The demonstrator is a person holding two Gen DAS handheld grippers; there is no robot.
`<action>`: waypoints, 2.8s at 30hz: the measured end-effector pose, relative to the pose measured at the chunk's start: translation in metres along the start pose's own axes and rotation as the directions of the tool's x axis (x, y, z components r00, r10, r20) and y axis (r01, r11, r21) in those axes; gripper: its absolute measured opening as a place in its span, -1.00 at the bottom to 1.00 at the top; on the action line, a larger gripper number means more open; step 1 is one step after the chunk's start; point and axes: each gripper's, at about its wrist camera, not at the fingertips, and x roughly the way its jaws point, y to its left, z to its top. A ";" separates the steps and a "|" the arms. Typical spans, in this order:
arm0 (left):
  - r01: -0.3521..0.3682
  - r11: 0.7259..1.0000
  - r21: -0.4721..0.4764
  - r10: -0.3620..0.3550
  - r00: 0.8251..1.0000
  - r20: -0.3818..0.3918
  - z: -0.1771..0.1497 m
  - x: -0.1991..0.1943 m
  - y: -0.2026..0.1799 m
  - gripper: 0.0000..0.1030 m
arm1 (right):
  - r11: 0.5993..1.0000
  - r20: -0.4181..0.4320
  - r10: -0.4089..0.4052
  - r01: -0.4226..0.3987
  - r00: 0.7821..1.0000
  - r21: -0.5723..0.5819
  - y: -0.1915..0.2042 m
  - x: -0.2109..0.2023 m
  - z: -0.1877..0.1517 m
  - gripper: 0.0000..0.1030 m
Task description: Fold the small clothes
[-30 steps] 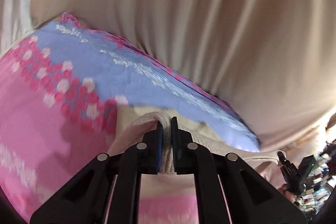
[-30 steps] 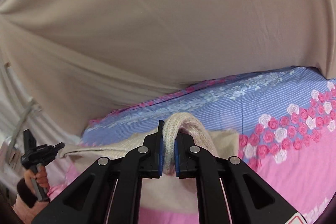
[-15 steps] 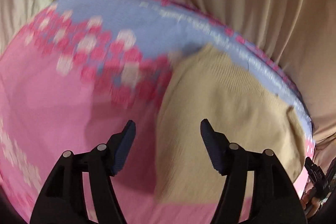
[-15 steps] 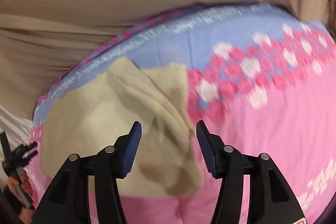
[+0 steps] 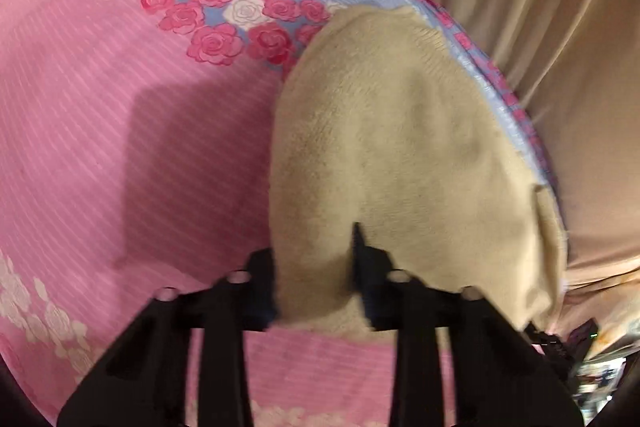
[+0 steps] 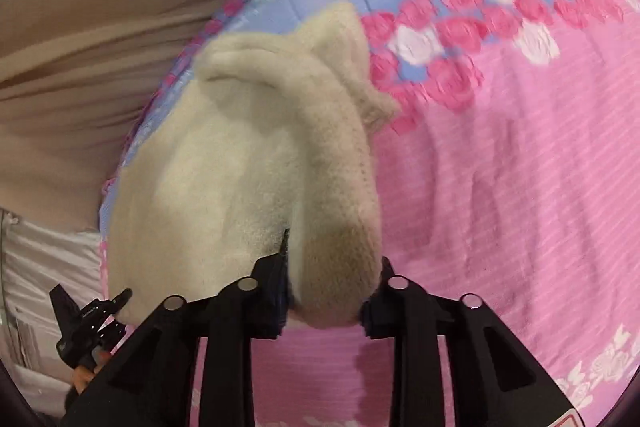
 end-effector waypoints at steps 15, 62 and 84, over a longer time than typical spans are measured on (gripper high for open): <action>-0.108 0.990 0.092 0.123 0.974 -0.189 -0.146 -0.077 0.048 -0.51 | 0.958 -0.190 -0.275 0.253 0.942 -0.136 -0.052 -0.100 -0.135 -0.41; -0.196 0.939 0.283 0.166 0.978 0.124 -0.086 -0.075 -0.020 0.10 | 0.864 0.022 -0.379 0.362 0.925 -0.349 0.013 -0.089 -0.137 -0.15; -0.282 0.881 0.379 0.293 0.956 0.031 -0.184 -0.068 -0.029 0.40 | 0.902 0.059 -0.349 0.352 0.935 -0.249 -0.003 -0.101 -0.164 0.04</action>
